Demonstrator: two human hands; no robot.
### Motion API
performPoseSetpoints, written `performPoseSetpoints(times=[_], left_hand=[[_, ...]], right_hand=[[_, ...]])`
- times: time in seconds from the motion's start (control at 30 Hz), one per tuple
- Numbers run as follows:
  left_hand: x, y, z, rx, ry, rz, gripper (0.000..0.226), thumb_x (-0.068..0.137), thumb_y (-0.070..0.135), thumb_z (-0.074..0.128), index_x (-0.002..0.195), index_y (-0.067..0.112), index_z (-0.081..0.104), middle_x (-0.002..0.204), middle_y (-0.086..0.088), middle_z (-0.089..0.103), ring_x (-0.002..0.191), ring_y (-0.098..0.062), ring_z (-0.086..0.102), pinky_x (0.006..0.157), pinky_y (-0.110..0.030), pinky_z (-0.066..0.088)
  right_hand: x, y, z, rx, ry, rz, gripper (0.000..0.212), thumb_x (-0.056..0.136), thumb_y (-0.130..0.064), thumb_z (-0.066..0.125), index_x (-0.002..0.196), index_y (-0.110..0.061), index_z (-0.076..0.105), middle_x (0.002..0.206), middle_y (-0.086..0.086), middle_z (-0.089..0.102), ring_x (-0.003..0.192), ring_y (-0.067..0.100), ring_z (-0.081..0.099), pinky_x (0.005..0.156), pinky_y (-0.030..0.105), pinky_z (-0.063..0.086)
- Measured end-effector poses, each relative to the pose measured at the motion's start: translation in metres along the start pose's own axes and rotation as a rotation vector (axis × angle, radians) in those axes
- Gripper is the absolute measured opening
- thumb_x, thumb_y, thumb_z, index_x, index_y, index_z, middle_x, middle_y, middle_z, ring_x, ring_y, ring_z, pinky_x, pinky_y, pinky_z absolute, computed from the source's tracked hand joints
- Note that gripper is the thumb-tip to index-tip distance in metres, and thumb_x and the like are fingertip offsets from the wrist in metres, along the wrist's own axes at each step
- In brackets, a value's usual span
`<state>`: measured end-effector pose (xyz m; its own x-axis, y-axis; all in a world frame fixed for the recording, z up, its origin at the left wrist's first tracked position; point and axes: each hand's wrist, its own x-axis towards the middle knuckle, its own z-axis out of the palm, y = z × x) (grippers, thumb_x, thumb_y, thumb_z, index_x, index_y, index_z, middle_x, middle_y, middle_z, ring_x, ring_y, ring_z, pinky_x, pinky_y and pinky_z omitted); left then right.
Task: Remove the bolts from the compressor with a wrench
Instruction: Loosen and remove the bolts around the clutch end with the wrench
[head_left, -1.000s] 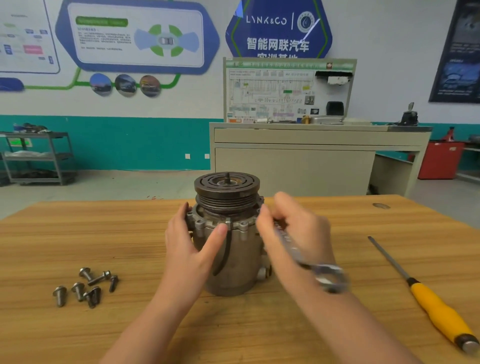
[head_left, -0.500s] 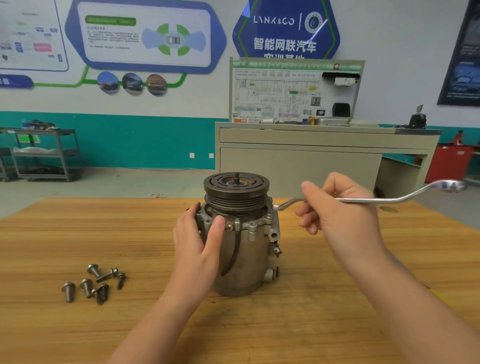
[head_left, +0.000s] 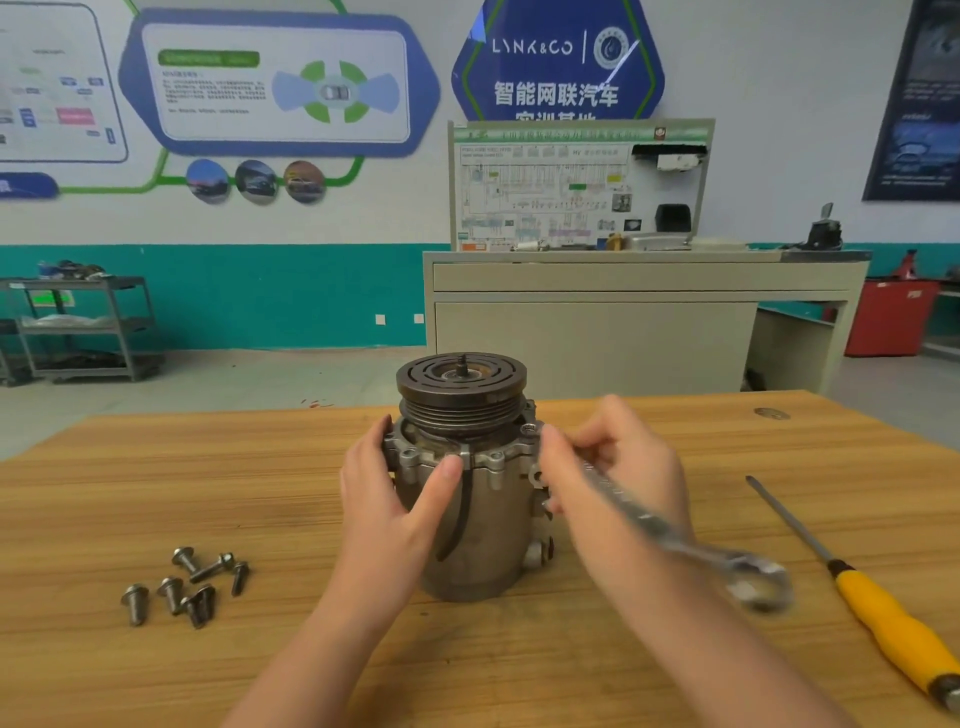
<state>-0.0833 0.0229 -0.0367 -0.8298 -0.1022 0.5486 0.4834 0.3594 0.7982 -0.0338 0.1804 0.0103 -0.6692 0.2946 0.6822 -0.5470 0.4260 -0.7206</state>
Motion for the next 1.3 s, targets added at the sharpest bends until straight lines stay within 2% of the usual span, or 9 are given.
performPoseSetpoints(times=[0.13,0.3,0.5,0.63,0.77,0.87,1.0,1.17,1.3], left_hand=[[0.001,-0.001,0.001,0.003,0.006,-0.002,0.097,0.071,0.074,0.051,0.150,0.025,0.024,0.147,0.012,0.031,0.139,-0.006,0.026,0.115,-0.031,0.025],[0.000,0.001,0.001,0.013,0.018,0.010,0.104,0.065,0.078,0.045,0.150,0.020,0.027,0.146,0.007,0.034,0.138,-0.009,0.028,0.117,-0.037,0.027],[0.002,0.001,-0.001,0.011,0.001,0.003,0.105,0.064,0.079,0.045,0.151,0.023,0.026,0.143,0.009,0.035,0.138,-0.009,0.029,0.116,-0.038,0.028],[0.002,0.000,-0.001,0.008,-0.001,-0.004,0.105,0.064,0.080,0.045,0.151,0.024,0.026,0.141,0.010,0.035,0.137,-0.008,0.029,0.116,-0.039,0.029],[0.001,0.000,-0.002,-0.007,-0.012,-0.014,0.106,0.063,0.081,0.044,0.151,0.025,0.024,0.142,0.013,0.032,0.139,-0.007,0.026,0.115,-0.033,0.026],[0.001,0.002,-0.002,-0.023,-0.016,-0.009,0.106,0.061,0.080,0.047,0.151,0.027,0.024,0.140,0.017,0.031,0.138,-0.003,0.025,0.110,-0.026,0.024],[0.001,0.002,-0.002,-0.009,-0.019,-0.007,0.110,0.057,0.078,0.052,0.150,0.030,0.022,0.138,0.019,0.030,0.135,-0.002,0.024,0.108,-0.026,0.023],[0.005,-0.003,0.001,0.059,-0.024,0.009,0.101,0.069,0.063,0.074,0.148,0.029,0.021,0.132,0.018,0.027,0.134,-0.009,0.025,0.107,-0.028,0.023],[0.004,-0.005,-0.001,0.078,-0.036,0.001,0.104,0.058,0.076,0.061,0.144,0.025,0.033,0.137,0.009,0.037,0.133,-0.013,0.031,0.110,-0.037,0.031]], right_hand=[[0.032,0.016,-0.024,0.761,-0.064,0.693,0.018,0.083,-0.002,0.066,0.074,-0.007,0.051,0.050,0.002,0.055,0.038,0.006,0.047,0.034,0.014,0.032],[0.074,0.035,-0.013,0.821,-0.216,0.958,0.017,0.089,-0.009,0.063,0.075,-0.006,0.054,0.052,0.000,0.049,0.037,0.003,0.040,0.032,0.011,0.029],[0.086,0.021,-0.015,0.857,-0.114,0.475,0.033,0.090,-0.008,0.063,0.066,-0.016,0.042,0.044,0.000,0.047,0.030,0.005,0.036,0.030,0.014,0.024],[0.058,0.008,-0.019,0.328,0.022,0.072,0.046,0.088,-0.003,0.064,0.052,-0.021,0.040,0.041,0.002,0.050,0.033,0.010,0.041,0.035,0.018,0.031],[0.030,0.013,-0.011,0.056,0.072,-0.102,0.039,0.087,-0.010,0.064,0.060,-0.011,0.037,0.049,0.014,0.048,0.043,0.024,0.041,0.044,0.027,0.033],[0.015,0.014,-0.003,-0.019,0.095,-0.275,0.040,0.086,-0.013,0.061,0.057,-0.016,0.034,0.049,-0.002,0.037,0.045,0.006,0.034,0.045,0.018,0.028],[0.008,0.002,0.008,-0.189,0.047,-0.479,0.040,0.085,-0.006,0.060,0.063,-0.025,0.033,0.053,-0.014,0.029,0.045,0.007,0.033,0.040,0.022,0.031],[0.005,-0.020,0.017,-0.409,-0.087,-0.408,0.044,0.083,-0.010,0.053,0.064,-0.033,0.021,0.054,-0.015,0.031,0.046,0.005,0.031,0.044,0.012,0.025],[0.012,-0.034,0.022,-0.463,-0.057,-0.193,0.039,0.087,-0.011,0.051,0.063,-0.028,0.025,0.061,-0.011,0.044,0.052,0.002,0.036,0.043,0.016,0.018]])
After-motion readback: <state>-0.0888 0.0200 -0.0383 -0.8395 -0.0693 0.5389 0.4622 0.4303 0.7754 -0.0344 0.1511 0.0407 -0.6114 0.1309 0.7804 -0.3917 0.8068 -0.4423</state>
